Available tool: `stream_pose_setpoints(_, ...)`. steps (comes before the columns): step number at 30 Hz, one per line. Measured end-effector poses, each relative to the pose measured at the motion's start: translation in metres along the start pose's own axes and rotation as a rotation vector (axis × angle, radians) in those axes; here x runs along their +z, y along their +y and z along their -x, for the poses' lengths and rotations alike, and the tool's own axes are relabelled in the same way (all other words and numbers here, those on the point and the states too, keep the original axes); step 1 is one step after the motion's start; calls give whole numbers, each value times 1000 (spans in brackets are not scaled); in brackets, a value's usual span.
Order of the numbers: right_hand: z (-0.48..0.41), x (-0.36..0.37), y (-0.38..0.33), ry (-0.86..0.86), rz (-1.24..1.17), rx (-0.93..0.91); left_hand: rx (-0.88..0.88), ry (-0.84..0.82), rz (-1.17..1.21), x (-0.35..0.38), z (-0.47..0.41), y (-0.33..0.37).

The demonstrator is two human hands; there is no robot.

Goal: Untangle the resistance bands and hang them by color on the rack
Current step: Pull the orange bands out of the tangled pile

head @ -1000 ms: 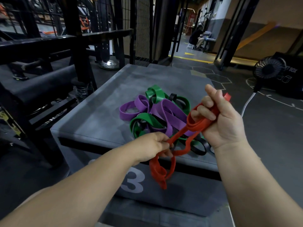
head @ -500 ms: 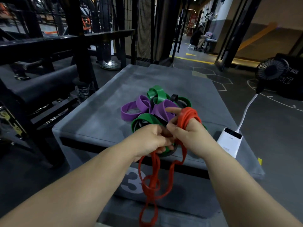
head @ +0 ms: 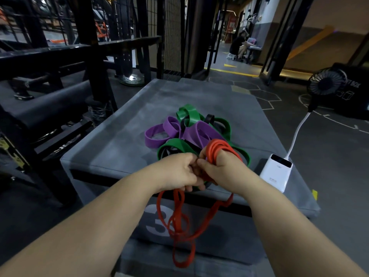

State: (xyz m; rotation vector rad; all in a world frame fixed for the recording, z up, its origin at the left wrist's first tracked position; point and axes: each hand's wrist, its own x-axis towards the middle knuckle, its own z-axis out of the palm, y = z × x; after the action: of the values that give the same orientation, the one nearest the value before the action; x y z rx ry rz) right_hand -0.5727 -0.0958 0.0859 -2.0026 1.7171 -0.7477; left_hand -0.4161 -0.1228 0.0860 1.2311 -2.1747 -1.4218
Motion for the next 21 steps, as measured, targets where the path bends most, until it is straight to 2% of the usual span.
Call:
stream_pose_setpoints(4, 2, -6, -2, 55, -7, -37, 15, -84, -101, -2, 0, -3)
stream_pose_setpoints(8, 3, -14, 2, 147, -71, -22, 12, -112, -122, -7, 3, -9)
stream_pose_setpoints(14, 3, -14, -4, 179, -107, -55, 18, -135, -317, -7, 2, -8)
stream_pose_setpoints(18, 1, -20, 3, 204, -48, -33, 75, -180, 114, -7, 5, -10)
stream_pose_setpoints(21, 3, -20, 12, 115, 17, 1, 146, -101, 299, -15, 11, -7)
